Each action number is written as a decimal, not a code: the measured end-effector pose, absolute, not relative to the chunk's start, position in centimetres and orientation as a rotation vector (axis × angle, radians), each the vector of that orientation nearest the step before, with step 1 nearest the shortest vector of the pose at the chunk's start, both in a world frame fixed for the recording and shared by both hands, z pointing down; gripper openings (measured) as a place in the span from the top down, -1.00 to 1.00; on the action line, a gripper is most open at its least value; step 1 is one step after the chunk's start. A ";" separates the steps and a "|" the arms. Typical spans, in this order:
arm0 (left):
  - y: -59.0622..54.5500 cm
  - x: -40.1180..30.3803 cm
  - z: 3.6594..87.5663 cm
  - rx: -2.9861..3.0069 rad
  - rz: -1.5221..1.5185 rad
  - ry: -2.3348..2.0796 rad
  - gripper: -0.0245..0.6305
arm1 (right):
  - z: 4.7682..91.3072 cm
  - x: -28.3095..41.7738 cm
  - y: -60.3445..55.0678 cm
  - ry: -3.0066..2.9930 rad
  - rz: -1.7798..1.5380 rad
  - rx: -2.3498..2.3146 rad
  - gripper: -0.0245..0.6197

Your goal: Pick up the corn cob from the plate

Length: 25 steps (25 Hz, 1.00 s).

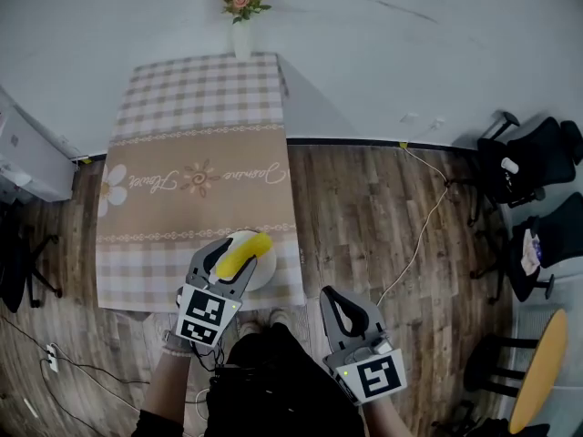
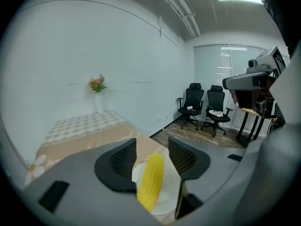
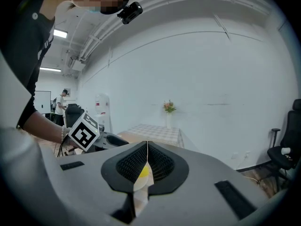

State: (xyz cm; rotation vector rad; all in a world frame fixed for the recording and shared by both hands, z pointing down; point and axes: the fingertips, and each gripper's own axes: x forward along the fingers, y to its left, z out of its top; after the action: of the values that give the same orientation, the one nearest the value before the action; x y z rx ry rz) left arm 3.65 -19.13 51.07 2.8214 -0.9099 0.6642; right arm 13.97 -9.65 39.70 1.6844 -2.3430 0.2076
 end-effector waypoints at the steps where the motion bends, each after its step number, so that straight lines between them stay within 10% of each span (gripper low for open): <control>1: -19.2 3.9 51.5 2.821 0.680 -0.902 0.26 | 39.8 14.1 -9.5 -2.342 0.213 1.688 0.79; 25: -19.5 5.9 64.4 2.674 1.067 -0.695 0.12 | 41.5 16.5 -8.1 -2.272 0.270 1.724 0.79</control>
State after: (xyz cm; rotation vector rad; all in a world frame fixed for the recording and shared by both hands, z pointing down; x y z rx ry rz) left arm 5.89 -19.52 64.39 2.6744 -0.6954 1.0668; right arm 16.47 -8.13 41.49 1.7241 -2.2724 0.2700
